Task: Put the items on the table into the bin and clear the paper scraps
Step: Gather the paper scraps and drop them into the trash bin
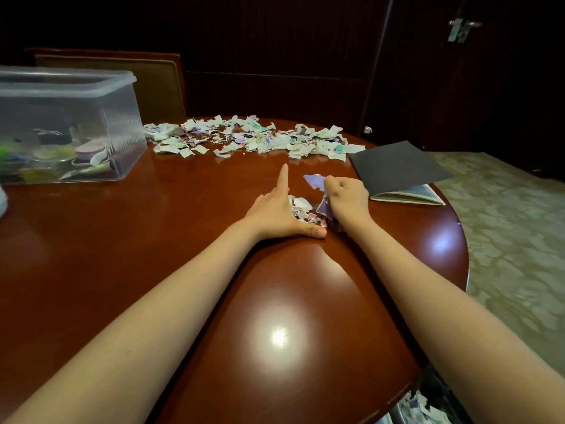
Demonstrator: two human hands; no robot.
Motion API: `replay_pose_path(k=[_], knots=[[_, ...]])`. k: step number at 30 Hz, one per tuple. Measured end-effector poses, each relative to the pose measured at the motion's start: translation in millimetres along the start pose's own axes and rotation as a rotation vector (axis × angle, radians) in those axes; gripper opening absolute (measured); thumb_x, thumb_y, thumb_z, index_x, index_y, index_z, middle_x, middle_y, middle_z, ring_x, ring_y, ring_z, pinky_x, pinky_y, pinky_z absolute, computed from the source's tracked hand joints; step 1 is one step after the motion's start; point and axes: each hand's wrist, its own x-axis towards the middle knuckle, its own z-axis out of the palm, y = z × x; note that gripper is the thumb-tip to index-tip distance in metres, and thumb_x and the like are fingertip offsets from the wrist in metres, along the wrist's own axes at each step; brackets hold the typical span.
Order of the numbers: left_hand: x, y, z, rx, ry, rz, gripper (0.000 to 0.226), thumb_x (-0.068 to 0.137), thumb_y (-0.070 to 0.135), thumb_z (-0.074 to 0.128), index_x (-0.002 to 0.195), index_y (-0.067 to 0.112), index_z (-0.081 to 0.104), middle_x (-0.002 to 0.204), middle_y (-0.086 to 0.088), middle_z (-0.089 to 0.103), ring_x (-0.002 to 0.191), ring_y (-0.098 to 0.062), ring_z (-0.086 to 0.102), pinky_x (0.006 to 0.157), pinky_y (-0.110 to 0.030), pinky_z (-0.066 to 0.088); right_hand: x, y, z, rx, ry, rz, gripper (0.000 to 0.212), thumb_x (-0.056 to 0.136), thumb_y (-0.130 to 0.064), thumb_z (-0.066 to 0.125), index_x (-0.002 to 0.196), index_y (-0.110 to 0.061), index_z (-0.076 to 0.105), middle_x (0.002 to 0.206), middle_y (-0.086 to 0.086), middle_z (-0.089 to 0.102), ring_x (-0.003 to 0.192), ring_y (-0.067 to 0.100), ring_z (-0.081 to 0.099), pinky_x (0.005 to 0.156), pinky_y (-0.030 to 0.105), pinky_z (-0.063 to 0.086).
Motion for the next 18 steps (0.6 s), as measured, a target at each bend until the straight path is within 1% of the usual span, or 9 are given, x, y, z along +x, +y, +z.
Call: replay_pose_path(k=[2, 5, 8, 10, 12, 13, 15, 17, 18], knots=[[3, 2, 3, 0.031, 0.006, -0.003, 0.133, 0.061, 0.063, 0.073, 0.148, 0.022, -0.018, 0.156, -0.007, 0.020, 0.143, -0.029, 0.023, 0.115, -0.044, 0.018, 1, 0, -1, 0.082, 0.070, 0.070, 0.047, 0.090, -0.015, 0.043, 0.044, -0.014, 0.034, 0.048, 0.002, 0.031, 0.049, 0.012, 0.026, 0.051, 0.029, 0.023], [9, 5, 7, 0.149, -0.003, 0.001, 0.123, 0.063, 0.072, 0.064, 0.150, 0.023, -0.007, 0.157, -0.004, 0.017, 0.144, -0.024, 0.019, 0.116, -0.050, 0.009, 1, 1, -3, 0.121, 0.147, 0.125, 0.049, 0.090, -0.018, 0.046, 0.043, -0.013, 0.032, 0.047, 0.002, 0.031, 0.046, 0.012, 0.024, 0.046, 0.024, 0.022], [18, 15, 14, 0.254, 0.010, -0.062, 0.109, 0.066, 0.081, 0.051, 0.151, 0.027, 0.008, 0.158, 0.000, 0.016, 0.145, -0.024, 0.014, 0.112, -0.061, 0.002, 2, 2, -6, 0.175, 0.213, 0.170, 0.047, 0.088, -0.020, 0.049, 0.043, -0.013, 0.039, 0.045, 0.001, 0.039, 0.045, 0.012, 0.031, 0.047, 0.022, 0.026], [21, 24, 20, 0.300, 0.003, -0.132, 0.103, 0.068, 0.082, 0.045, 0.150, 0.031, 0.010, 0.158, 0.000, 0.013, 0.146, -0.028, 0.007, 0.107, -0.067, -0.003, 1, 2, -8, 0.240, 0.257, 0.224, 0.046, 0.087, -0.019, 0.051, 0.042, -0.013, 0.043, 0.037, -0.004, 0.043, 0.045, 0.010, 0.037, 0.049, 0.023, 0.030], [24, 29, 26, 0.363, -0.028, -0.148, 0.096, 0.070, 0.083, 0.041, 0.148, 0.037, 0.012, 0.159, 0.001, 0.008, 0.146, -0.030, 0.001, 0.104, -0.070, -0.005, 3, 3, -11, 0.330, 0.320, 0.280, 0.043, 0.084, -0.018, 0.053, 0.042, -0.013, 0.045, 0.030, -0.006, 0.043, 0.046, 0.009, 0.042, 0.051, 0.024, 0.034], [24, 30, 27, 0.374, -0.036, -0.134, 0.091, 0.071, 0.082, 0.041, 0.147, 0.039, 0.016, 0.158, 0.001, 0.009, 0.146, -0.030, 0.001, 0.104, -0.070, -0.005, 4, 4, -13, 0.373, 0.350, 0.303, 0.042, 0.083, -0.018, 0.053, 0.042, -0.013, 0.046, 0.031, -0.006, 0.043, 0.046, 0.010, 0.043, 0.051, 0.024, 0.036], [25, 29, 27, 0.339, -0.017, -0.065, 0.076, 0.077, 0.076, 0.042, 0.143, 0.040, 0.030, 0.156, 0.002, 0.019, 0.145, -0.029, 0.011, 0.107, -0.067, -0.001, 4, 6, -15, 0.414, 0.383, 0.331, 0.041, 0.084, -0.018, 0.053, 0.044, -0.013, 0.045, 0.034, -0.006, 0.044, 0.045, 0.009, 0.044, 0.049, 0.021, 0.037], [24, 27, 27, 0.289, 0.036, 0.027, 0.054, 0.086, 0.063, 0.045, 0.133, 0.036, 0.046, 0.148, 0.002, 0.033, 0.138, -0.025, 0.028, 0.109, -0.060, 0.010, 5, 7, -17, 0.418, 0.394, 0.343, 0.041, 0.086, -0.018, 0.052, 0.046, -0.013, 0.045, 0.040, -0.004, 0.046, 0.045, 0.007, 0.042, 0.045, 0.017, 0.035], [23, 26, 27, 0.267, 0.064, 0.063, 0.044, 0.089, 0.055, 0.046, 0.127, 0.034, 0.051, 0.143, 0.001, 0.039, 0.133, -0.023, 0.035, 0.109, -0.054, 0.018, 5, 8, -17, 0.422, 0.394, 0.342, 0.040, 0.087, -0.019, 0.052, 0.047, -0.013, 0.045, 0.045, -0.002, 0.047, 0.047, 0.007, 0.042, 0.046, 0.019, 0.035]])
